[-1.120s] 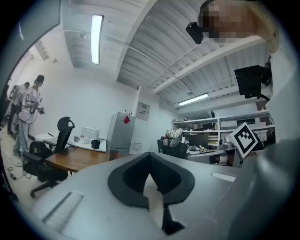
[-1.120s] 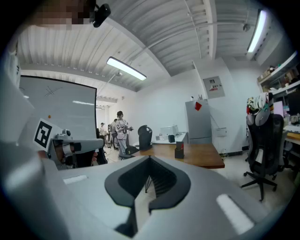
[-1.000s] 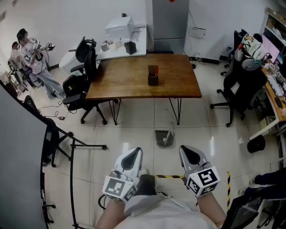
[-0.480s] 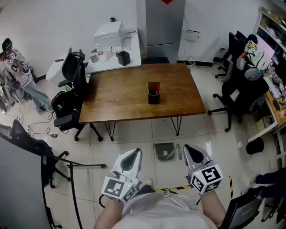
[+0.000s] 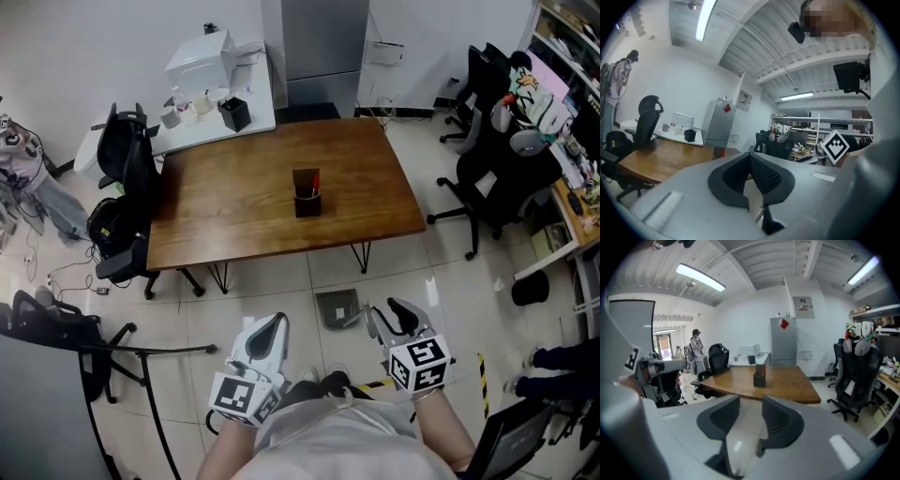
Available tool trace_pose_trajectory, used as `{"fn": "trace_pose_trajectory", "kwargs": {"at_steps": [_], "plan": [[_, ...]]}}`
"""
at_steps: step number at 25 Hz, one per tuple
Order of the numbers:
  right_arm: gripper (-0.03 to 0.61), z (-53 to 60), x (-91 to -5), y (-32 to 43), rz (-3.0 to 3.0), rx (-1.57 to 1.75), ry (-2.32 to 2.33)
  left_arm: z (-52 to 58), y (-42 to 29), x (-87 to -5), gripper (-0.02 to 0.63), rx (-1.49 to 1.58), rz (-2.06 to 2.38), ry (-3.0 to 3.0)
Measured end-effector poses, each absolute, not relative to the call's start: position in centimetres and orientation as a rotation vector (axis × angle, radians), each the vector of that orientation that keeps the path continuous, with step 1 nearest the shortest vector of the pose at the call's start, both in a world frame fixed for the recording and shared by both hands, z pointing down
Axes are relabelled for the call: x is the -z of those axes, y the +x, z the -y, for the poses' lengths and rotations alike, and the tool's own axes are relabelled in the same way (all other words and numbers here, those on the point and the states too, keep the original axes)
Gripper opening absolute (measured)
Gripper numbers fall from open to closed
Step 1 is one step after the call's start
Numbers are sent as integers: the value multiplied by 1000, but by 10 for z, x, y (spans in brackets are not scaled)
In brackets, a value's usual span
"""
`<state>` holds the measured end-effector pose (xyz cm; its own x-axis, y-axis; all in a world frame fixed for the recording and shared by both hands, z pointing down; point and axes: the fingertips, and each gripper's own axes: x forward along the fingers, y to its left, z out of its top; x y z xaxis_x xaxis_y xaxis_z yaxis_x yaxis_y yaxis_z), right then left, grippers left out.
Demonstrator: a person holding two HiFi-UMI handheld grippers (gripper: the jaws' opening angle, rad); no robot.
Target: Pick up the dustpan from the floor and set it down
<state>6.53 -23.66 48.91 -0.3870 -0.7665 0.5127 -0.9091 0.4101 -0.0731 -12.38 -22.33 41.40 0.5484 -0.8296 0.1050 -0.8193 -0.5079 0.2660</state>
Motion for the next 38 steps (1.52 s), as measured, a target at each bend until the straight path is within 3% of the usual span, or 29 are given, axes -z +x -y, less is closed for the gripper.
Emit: {"fn": "trace_pose_trajectory", "kwargs": {"at_steps": [2,7,12,17,19,23,28,38], "plan": [[216,239,-538,73,2165,-497,1353,229,-117,-429,11,28,1359,2490],[259,238,-691,95,1929,-642,1213,240,-105,-485,11,-1,1355,2467],[251,256,-788,108,1799,-676,1184,236,-100,-555,11,-51,1383,2452],[142,237,-837,122,1567,-816,1122,237,-111,-580,11,-47,1417,2418],[61,237,-841,128,1506,-833,1125,243,-116,-577,11,-27,1433,2416],[2,248,-842,123,1552,-897,1127,249,-122,-570,11,0,1443,2420],[0,247,-806,124,1544,-963,1171,243,-125,-553,11,-27,1394,2400],[0,192,-636,112,1623,-972,1184,210,-113,-439,11,22,1306,2485]]}}
